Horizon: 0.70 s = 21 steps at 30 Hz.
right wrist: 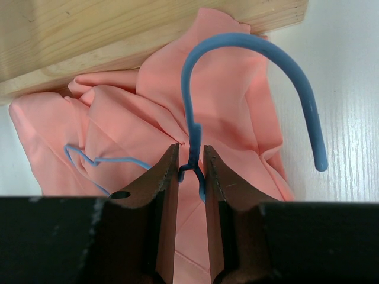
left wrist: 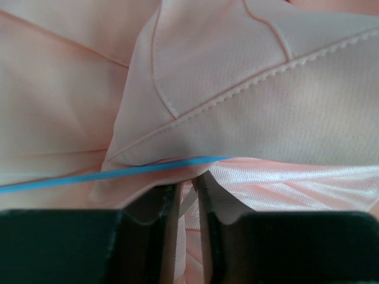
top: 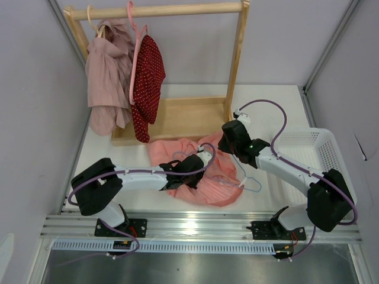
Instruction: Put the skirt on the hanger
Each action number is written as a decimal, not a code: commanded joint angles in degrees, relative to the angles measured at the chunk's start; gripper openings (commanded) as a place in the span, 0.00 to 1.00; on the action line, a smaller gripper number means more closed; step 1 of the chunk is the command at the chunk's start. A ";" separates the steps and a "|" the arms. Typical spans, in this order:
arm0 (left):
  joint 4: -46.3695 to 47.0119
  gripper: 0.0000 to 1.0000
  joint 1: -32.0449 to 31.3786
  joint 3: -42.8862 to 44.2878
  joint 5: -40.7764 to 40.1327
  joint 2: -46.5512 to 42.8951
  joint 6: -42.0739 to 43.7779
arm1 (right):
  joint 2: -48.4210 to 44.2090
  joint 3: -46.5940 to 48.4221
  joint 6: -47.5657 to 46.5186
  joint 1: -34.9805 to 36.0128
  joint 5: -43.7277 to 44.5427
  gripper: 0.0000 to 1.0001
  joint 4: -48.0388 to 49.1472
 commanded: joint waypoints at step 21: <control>-1.85 0.00 6.35 -5.92 10.97 -18.92 -4.44 | -1.41 1.18 -0.85 -0.55 0.51 0.00 0.93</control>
